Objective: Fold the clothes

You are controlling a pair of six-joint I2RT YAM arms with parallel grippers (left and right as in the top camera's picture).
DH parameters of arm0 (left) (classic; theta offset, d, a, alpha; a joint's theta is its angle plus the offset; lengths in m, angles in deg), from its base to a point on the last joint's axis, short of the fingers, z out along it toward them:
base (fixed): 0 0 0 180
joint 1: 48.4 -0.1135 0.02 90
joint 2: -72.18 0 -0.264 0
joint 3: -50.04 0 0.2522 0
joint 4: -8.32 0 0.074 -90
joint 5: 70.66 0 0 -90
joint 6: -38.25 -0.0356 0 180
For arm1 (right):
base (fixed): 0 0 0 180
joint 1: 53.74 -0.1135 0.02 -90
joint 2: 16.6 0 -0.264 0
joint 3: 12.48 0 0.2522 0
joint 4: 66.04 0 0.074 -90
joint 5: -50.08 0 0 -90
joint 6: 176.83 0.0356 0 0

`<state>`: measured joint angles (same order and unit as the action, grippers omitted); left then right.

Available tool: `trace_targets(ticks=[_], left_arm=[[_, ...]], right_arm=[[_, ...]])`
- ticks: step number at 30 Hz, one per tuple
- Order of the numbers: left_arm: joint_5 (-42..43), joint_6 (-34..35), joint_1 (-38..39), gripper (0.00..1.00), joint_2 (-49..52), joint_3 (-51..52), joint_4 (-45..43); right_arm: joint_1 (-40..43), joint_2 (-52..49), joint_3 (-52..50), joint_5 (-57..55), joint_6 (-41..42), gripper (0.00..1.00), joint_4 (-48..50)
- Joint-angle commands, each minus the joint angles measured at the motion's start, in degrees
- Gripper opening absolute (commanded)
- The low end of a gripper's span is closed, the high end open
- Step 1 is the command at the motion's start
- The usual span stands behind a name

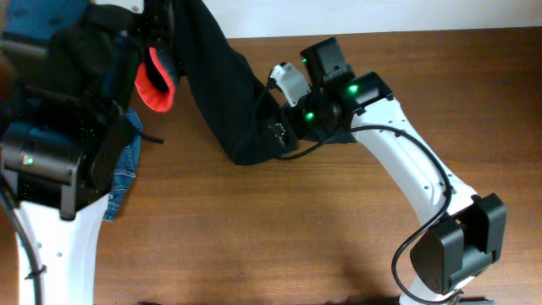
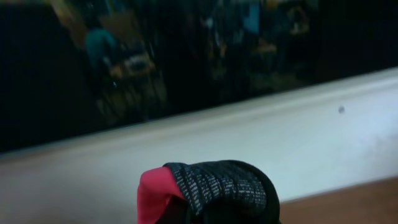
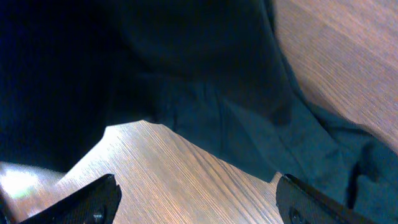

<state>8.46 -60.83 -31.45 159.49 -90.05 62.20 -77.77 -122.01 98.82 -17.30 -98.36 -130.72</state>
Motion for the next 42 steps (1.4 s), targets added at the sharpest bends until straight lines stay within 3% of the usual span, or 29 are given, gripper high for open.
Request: trace_targets(ticks=[1, 12, 18, 23, 31, 33, 36, 37, 39, 41, 42], left_arm=[[-1.64, -4.74, 0.09, 0.01, -1.51, -3.41, -2.56], [-1.55, -4.74, 0.15, 0.01, -1.51, -8.85, -3.67], [-1.4, -4.76, 0.13, 0.0, -1.53, -10.36, -3.67], [-1.38, -4.74, 0.15, 0.01, -1.53, -10.36, -3.69], [-1.42, -4.76, 1.66, 0.0, -1.53, -10.36, -3.72], [-1.42, -4.74, 1.81, 0.0, -1.57, -10.54, -3.65], [-1.55, -4.74, 1.79, 0.0, -1.57, -11.02, -3.61], [-1.62, -4.74, 1.79, 0.0, -1.57, -11.39, -3.54], [-1.62, -4.74, 1.79, 0.01, -1.57, -11.89, -3.43], [-1.66, -4.72, 1.79, 0.01, -1.64, -12.39, -3.19], [-1.77, -4.74, 1.79, 0.0, -1.73, -12.63, -2.99]], right_arm=[[-0.33, -0.13, -0.15, -2.64, 4.61, 0.85, 0.94], [-0.39, -3.85, -0.2, -7.1, 4.48, 0.93, 0.85], [-0.83, -8.5, -0.2, 5.53, -8.22, 0.93, 0.87], [-1.25, -9.2, -0.2, 12.74, -13.79, 0.93, 2.25], [-3.8, -9.94, -0.2, 13.42, -13.7, 0.92, 10.88], [-4.72, -10.21, -0.2, 13.07, -13.68, 0.84, 12.33], [-5.31, -10.36, -0.2, 9.49, -11.13, 0.52, 13.57], [-5.31, -10.36, -0.2, 8.79, -10.03, 0.33, 13.94], [-5.01, -10.36, -0.2, 7.58, -10.05, 0.16, 14.14], [-4.42, -10.36, -0.2, 4.44, -10.01, 0.04, 14.38], [-3.98, -10.34, -0.17, 1.62, -9.14, 0.04, 14.36]])
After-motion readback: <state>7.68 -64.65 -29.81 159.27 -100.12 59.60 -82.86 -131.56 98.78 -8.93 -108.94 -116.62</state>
